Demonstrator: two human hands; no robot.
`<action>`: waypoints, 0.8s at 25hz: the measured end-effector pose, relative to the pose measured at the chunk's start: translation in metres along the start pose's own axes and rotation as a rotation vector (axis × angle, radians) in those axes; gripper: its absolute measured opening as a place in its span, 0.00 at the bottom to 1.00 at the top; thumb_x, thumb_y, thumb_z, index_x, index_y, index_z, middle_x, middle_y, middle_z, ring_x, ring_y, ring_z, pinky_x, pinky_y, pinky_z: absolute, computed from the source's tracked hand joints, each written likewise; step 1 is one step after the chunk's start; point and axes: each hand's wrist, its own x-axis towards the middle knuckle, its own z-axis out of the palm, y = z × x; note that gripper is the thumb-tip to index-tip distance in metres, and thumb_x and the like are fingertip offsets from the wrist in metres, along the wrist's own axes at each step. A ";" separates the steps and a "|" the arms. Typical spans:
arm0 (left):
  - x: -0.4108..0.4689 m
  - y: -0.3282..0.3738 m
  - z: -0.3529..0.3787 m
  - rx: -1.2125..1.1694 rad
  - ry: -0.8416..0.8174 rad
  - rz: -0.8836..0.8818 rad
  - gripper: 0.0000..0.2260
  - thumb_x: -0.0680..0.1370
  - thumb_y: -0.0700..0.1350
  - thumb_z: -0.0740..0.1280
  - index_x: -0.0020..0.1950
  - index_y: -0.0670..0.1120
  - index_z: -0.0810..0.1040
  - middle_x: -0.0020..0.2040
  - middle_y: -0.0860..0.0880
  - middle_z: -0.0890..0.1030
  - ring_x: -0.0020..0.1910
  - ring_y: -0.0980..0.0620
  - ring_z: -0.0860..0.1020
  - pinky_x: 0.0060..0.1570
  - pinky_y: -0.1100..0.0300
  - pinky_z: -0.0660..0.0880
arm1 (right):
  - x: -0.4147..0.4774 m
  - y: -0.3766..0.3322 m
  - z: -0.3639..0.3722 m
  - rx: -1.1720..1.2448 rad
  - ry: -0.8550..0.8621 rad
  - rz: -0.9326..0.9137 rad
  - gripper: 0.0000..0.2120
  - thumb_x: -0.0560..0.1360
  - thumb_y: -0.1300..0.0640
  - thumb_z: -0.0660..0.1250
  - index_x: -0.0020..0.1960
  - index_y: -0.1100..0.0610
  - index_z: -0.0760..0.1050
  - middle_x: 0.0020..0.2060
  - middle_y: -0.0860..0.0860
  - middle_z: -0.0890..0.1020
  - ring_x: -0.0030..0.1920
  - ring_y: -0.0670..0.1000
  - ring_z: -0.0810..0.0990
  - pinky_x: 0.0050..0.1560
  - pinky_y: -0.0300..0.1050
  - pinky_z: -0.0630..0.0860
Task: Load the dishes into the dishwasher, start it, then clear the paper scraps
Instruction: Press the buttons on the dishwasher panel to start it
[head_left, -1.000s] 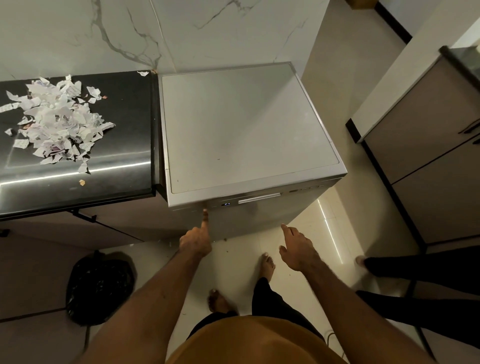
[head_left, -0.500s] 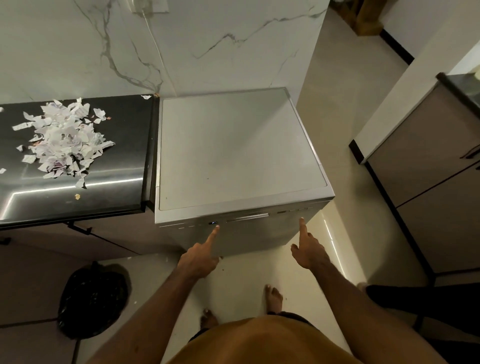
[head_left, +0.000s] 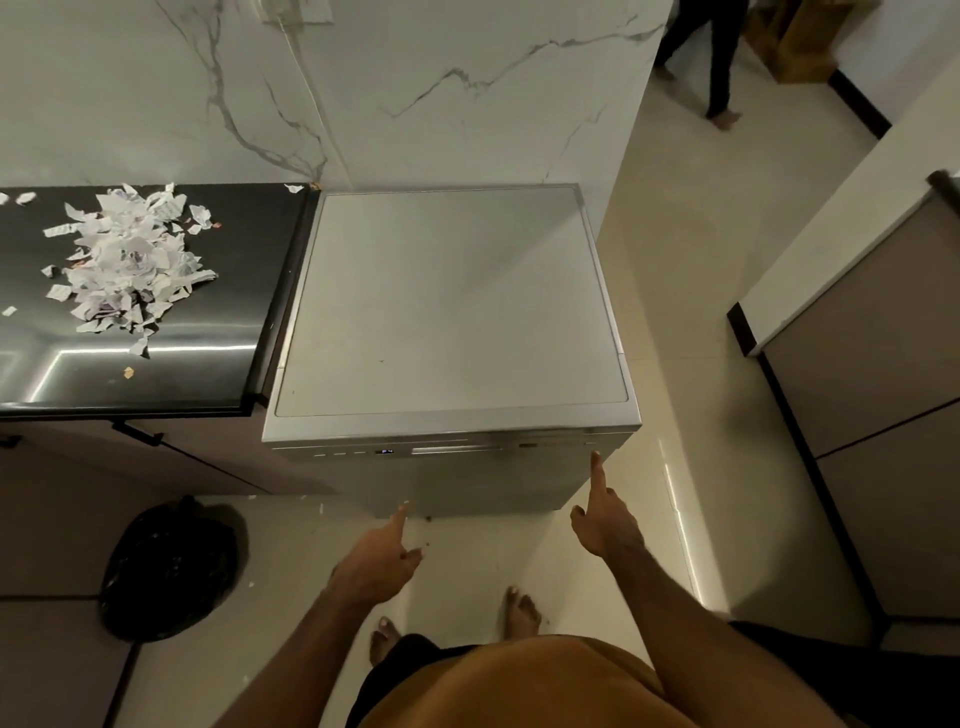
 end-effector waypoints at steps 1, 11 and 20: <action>-0.002 0.002 0.003 -0.012 0.007 -0.023 0.36 0.81 0.55 0.67 0.84 0.51 0.52 0.47 0.49 0.86 0.39 0.54 0.82 0.52 0.53 0.81 | 0.003 0.005 -0.001 0.003 -0.002 -0.005 0.49 0.81 0.51 0.68 0.83 0.42 0.31 0.64 0.60 0.80 0.58 0.61 0.82 0.57 0.57 0.80; 0.000 0.009 0.006 -0.013 0.039 -0.107 0.34 0.80 0.58 0.66 0.82 0.50 0.58 0.59 0.46 0.84 0.51 0.50 0.84 0.58 0.49 0.81 | 0.020 0.017 0.000 -0.075 -0.042 -0.099 0.50 0.81 0.53 0.66 0.80 0.36 0.26 0.62 0.60 0.79 0.56 0.60 0.81 0.55 0.58 0.81; 0.003 0.016 0.007 0.007 0.015 -0.129 0.35 0.80 0.59 0.66 0.83 0.51 0.56 0.59 0.47 0.84 0.51 0.49 0.84 0.58 0.49 0.81 | 0.023 0.018 0.007 -0.150 0.067 -0.105 0.52 0.80 0.55 0.67 0.79 0.36 0.26 0.60 0.59 0.78 0.55 0.59 0.80 0.53 0.56 0.81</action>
